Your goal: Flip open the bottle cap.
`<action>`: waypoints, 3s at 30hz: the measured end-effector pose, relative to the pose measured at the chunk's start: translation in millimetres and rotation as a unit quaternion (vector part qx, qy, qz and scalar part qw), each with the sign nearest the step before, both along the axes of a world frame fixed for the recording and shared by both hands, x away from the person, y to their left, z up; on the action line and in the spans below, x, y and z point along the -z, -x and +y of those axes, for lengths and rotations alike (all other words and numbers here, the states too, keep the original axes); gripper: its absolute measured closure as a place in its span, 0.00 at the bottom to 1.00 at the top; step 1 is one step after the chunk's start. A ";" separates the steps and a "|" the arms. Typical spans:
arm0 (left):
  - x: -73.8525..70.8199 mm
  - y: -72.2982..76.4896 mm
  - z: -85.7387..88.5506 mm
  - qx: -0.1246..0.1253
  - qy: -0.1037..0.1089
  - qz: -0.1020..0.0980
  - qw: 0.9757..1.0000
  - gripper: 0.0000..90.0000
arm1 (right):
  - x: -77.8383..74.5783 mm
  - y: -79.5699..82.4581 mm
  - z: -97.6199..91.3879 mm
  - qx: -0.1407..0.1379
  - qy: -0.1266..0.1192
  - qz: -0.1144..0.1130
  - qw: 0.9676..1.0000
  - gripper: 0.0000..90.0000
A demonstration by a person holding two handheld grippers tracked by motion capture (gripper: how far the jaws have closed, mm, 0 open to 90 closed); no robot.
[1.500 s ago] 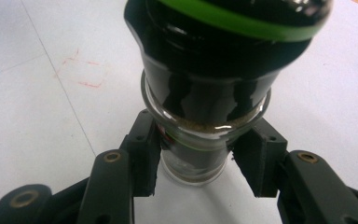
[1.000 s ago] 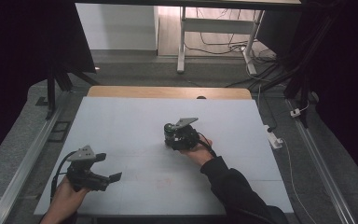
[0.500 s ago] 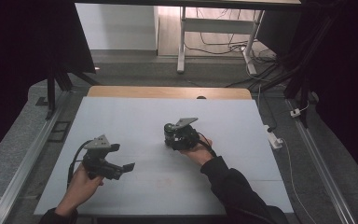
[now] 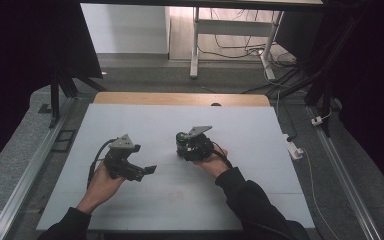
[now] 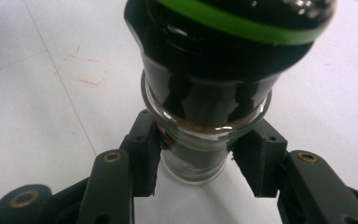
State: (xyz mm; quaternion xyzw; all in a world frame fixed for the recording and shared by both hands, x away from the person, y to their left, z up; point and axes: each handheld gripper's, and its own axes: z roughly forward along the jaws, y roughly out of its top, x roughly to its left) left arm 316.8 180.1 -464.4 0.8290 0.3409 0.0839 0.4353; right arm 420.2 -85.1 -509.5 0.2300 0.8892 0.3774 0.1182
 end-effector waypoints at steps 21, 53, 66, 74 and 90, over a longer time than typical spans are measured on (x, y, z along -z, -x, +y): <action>3.0 -44.5 -37.6 0.030 -0.017 -0.013 0.999 0.00 | -0.1 0.1 0.2 0.000 0.001 0.000 1.000 0.58; 9.8 -69.6 -63.5 0.066 -0.038 -0.010 0.997 0.99 | 0.1 -0.1 0.2 -0.001 0.001 -0.001 1.000 0.58; 5.3 -67.7 -65.3 0.066 -0.037 -0.013 0.997 0.99 | 0.1 0.2 0.2 0.000 0.001 0.000 1.000 0.58; -2.2 -65.3 -65.9 0.065 -0.028 -0.019 0.997 0.99 | 0.0 0.7 0.5 0.000 0.003 0.000 1.000 0.58; -9.9 -72.2 -65.5 0.050 -0.022 -0.020 0.998 0.99 | 0.2 0.2 0.1 0.000 0.003 0.000 1.000 0.58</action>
